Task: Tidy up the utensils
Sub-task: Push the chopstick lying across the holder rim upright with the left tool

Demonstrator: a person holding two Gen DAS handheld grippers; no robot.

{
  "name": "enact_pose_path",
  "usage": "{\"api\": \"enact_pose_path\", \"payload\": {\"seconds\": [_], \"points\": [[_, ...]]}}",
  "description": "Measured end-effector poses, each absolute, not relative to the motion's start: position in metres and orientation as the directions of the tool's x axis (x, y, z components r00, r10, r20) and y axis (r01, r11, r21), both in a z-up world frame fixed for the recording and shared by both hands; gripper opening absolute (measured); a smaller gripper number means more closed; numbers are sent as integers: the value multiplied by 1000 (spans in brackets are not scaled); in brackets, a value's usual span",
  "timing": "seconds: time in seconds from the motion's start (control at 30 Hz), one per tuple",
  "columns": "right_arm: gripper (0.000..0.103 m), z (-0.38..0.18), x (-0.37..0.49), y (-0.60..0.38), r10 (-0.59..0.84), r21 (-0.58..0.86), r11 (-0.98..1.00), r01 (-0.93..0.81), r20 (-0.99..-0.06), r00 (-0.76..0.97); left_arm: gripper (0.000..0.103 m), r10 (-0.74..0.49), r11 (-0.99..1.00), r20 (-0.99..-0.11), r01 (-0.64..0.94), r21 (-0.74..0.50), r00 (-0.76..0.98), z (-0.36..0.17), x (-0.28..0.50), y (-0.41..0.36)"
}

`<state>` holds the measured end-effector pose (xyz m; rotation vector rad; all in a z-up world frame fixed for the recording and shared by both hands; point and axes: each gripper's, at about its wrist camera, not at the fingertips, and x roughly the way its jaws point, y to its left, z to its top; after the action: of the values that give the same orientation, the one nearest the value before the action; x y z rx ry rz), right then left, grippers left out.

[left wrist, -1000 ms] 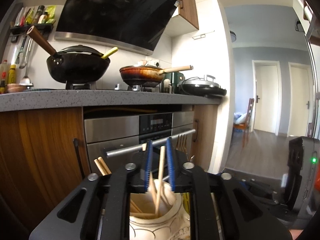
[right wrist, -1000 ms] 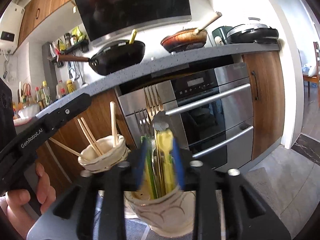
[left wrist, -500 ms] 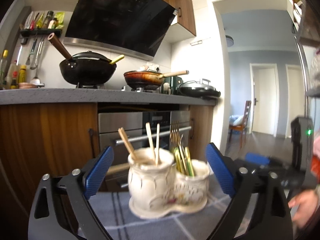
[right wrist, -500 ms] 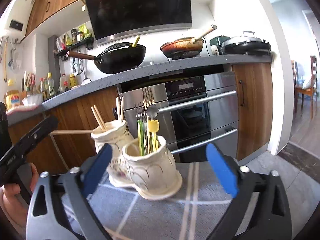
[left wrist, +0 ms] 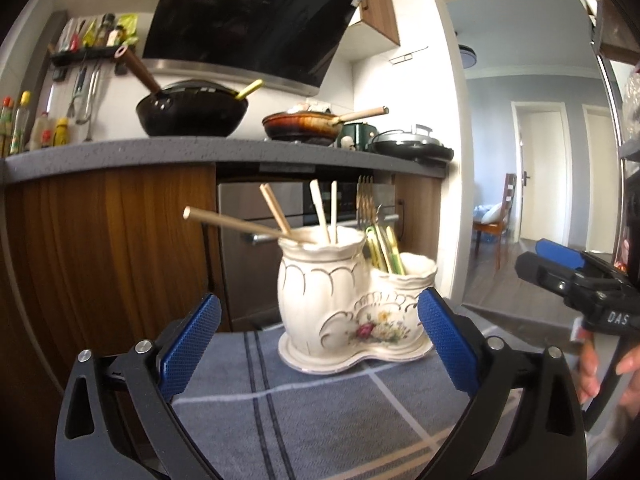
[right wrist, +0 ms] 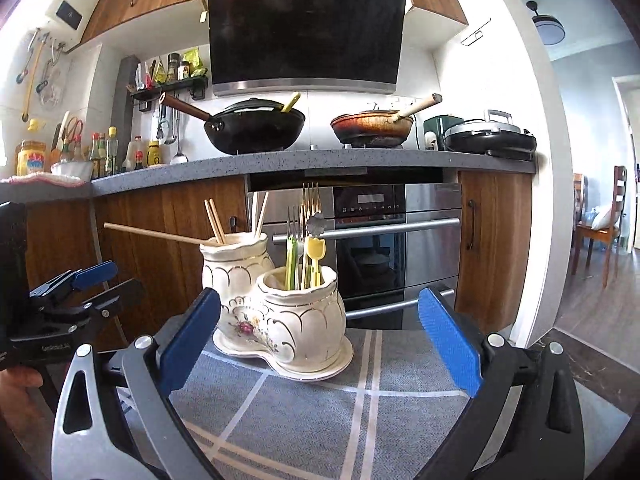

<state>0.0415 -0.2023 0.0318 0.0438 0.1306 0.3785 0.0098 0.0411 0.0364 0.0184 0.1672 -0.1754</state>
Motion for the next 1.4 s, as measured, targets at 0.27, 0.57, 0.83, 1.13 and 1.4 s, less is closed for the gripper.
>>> {"api": "enact_pose_path", "payload": {"seconds": [0.27,0.57,0.83,1.13,1.4], "points": [[98,25,47,-198,375,62,927,-369,-127,918,98,-149,989,-233,145,-33,961,28,21,48],[98,22,54,-187,374,30,927,-375,-176,910,96,-120,991,-195,107,-77,973,51,35,63],[98,22,52,-184,386,17,921,-389,-175,906,13,-160,970,-232,110,-216,960,69,69,91],[98,21,54,-185,407,26,912,-410,-188,894,8,-173,979,-191,147,-143,966,115,83,75],[98,21,55,-188,411,39,910,-412,-190,891,48,-148,989,-245,145,-31,958,98,82,48]]}}
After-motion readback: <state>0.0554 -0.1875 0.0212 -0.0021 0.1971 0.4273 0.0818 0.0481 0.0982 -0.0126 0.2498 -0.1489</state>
